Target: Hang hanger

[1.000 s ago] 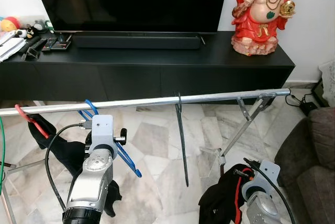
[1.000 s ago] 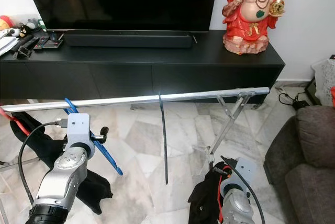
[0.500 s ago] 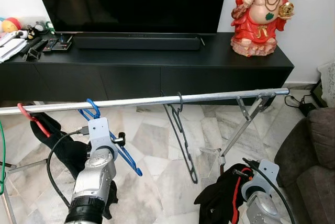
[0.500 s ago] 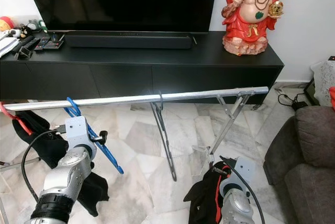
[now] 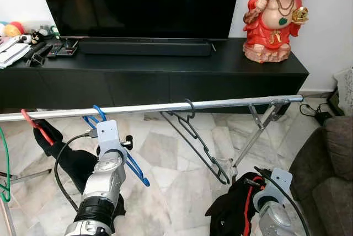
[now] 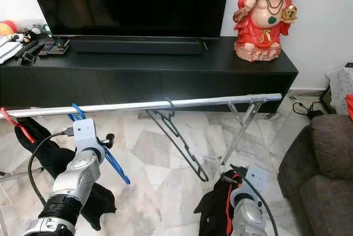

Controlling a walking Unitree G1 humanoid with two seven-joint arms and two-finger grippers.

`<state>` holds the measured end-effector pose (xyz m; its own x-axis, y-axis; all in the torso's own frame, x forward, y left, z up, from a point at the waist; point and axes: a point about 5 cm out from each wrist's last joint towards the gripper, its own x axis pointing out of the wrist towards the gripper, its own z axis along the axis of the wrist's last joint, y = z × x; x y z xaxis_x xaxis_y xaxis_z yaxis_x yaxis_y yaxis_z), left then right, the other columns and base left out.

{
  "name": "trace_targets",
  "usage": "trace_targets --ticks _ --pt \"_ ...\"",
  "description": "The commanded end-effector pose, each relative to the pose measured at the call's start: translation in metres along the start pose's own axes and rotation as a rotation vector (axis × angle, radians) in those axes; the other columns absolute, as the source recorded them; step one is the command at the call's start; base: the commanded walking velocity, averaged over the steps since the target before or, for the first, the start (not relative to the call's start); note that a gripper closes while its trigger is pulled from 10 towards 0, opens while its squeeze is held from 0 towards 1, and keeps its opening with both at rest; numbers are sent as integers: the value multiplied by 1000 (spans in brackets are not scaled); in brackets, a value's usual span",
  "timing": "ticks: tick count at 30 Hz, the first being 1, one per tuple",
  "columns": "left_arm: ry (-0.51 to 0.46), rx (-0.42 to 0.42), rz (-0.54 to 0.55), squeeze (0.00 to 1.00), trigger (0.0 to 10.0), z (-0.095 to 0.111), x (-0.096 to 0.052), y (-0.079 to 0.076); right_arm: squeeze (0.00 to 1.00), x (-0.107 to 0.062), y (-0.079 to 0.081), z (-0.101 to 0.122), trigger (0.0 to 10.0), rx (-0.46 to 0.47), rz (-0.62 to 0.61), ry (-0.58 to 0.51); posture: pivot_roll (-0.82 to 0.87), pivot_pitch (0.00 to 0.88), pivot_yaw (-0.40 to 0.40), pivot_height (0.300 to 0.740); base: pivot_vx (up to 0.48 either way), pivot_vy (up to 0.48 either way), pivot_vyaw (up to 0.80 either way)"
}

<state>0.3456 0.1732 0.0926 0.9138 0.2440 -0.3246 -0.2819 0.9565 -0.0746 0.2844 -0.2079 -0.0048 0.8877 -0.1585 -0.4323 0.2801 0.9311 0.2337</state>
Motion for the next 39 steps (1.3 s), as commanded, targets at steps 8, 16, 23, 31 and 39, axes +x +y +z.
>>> trace_targets --ticks 8,16,23,31,39 --pt "-10 -5 8 0 0 1 4 -2 0 1 6 2 10000 9 18 -20 -50 0 5 740 0 0 0" --pt "-8 -19 11 0 0 0 5 -2 0 1 6 2 10000 24 21 -24 -51 0 5 740 0 0 0" --pt "-7 -11 15 0 0 -1 6 -3 0 0 6 2 10000 24 22 -22 -55 0 6 740 0 0 0" --pt "1 -18 39 0 4706 -4 6 1 0 0 5 0 10000 22 22 -16 -54 5 4 740 0 0 0" --pt "-8 -31 8 1000 10000 -1 9 1 0 -1 3 0 10000 22 18 -15 -57 26 0 740 0 0 0"
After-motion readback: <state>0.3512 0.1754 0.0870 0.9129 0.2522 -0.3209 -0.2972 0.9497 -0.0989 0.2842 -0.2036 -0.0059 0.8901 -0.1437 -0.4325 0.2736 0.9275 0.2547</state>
